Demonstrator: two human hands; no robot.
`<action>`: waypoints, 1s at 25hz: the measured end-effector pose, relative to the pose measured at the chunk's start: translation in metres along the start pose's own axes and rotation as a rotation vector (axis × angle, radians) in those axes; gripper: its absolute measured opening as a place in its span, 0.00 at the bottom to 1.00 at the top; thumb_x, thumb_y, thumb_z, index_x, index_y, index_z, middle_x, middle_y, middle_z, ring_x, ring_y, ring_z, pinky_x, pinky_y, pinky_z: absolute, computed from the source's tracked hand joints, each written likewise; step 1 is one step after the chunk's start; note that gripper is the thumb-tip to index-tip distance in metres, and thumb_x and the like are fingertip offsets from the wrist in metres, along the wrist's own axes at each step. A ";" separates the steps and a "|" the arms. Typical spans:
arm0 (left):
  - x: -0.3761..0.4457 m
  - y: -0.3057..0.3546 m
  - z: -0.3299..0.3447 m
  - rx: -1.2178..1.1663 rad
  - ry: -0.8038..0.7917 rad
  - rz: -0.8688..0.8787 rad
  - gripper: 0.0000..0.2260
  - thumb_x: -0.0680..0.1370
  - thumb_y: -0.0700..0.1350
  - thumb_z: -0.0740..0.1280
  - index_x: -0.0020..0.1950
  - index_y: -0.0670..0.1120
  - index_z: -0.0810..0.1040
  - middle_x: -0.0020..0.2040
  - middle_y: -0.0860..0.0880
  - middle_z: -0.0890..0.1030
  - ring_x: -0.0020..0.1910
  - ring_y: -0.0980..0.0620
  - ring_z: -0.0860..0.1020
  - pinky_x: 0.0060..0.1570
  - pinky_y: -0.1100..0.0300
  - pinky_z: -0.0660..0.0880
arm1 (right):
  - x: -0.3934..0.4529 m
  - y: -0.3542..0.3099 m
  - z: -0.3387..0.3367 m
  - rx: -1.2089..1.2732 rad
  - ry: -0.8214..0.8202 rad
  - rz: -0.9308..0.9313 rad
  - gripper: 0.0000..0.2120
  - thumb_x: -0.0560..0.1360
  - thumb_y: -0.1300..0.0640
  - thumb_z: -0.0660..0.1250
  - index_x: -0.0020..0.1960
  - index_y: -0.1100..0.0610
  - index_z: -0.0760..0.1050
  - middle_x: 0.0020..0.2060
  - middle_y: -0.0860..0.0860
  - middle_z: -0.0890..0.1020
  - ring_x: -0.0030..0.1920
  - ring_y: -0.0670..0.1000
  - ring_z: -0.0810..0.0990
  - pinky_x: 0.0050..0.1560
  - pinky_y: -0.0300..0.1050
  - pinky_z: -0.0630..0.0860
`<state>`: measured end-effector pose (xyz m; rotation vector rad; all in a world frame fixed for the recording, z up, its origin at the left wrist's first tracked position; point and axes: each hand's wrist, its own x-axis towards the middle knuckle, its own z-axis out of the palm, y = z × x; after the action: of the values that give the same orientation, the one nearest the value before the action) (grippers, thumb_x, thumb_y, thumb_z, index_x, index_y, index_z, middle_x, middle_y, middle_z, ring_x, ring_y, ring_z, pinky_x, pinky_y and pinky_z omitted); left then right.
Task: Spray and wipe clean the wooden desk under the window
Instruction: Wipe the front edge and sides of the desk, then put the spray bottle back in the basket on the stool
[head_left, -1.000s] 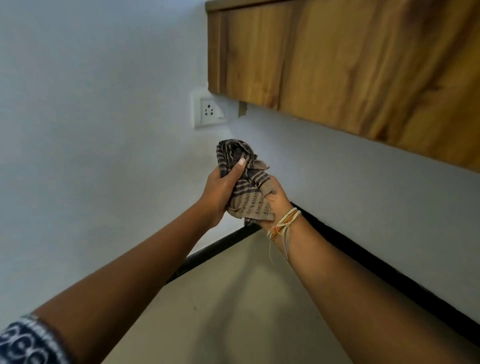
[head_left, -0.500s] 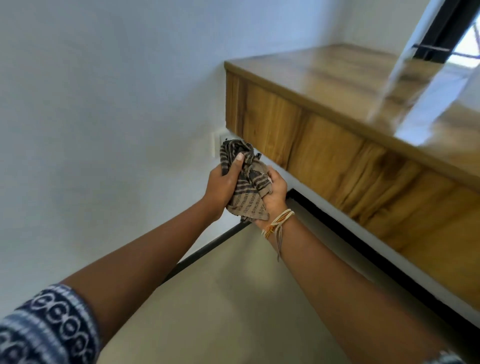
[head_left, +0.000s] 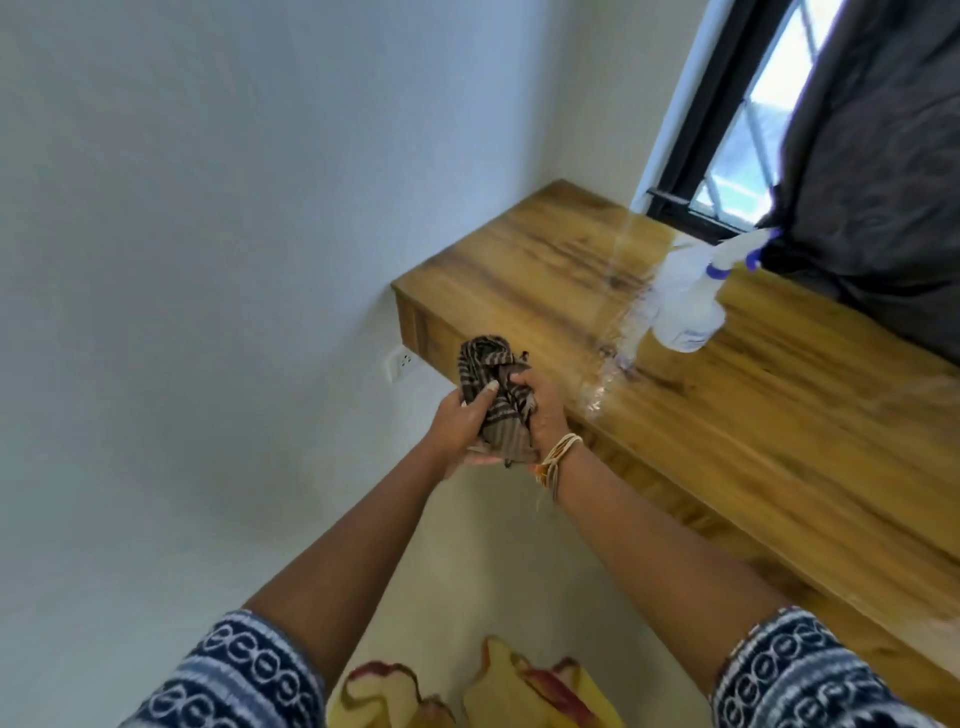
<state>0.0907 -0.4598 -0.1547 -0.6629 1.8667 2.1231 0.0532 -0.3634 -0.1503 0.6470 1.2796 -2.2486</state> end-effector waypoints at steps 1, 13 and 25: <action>0.001 0.008 0.008 0.025 -0.056 -0.030 0.17 0.79 0.53 0.66 0.63 0.46 0.72 0.58 0.40 0.80 0.51 0.40 0.82 0.40 0.47 0.82 | 0.002 -0.007 -0.008 -0.008 0.029 0.016 0.34 0.62 0.55 0.72 0.65 0.68 0.73 0.56 0.67 0.80 0.53 0.65 0.81 0.53 0.63 0.79; 0.083 0.049 0.137 0.180 -0.146 -0.061 0.15 0.77 0.48 0.70 0.60 0.46 0.73 0.60 0.40 0.79 0.56 0.38 0.80 0.41 0.46 0.82 | 0.049 -0.138 -0.092 -0.327 0.274 -0.192 0.12 0.74 0.59 0.70 0.53 0.67 0.78 0.48 0.65 0.83 0.47 0.62 0.83 0.48 0.53 0.82; 0.151 0.087 0.207 1.068 0.092 0.225 0.25 0.79 0.53 0.66 0.71 0.43 0.66 0.66 0.43 0.74 0.63 0.43 0.74 0.59 0.50 0.74 | 0.099 -0.231 -0.155 -0.686 0.556 -0.504 0.08 0.71 0.54 0.72 0.46 0.57 0.76 0.44 0.54 0.82 0.44 0.54 0.80 0.41 0.45 0.76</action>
<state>-0.1177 -0.2882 -0.1346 -0.2833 2.7703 0.8764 -0.1376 -0.1392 -0.1294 0.7561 2.5642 -1.7940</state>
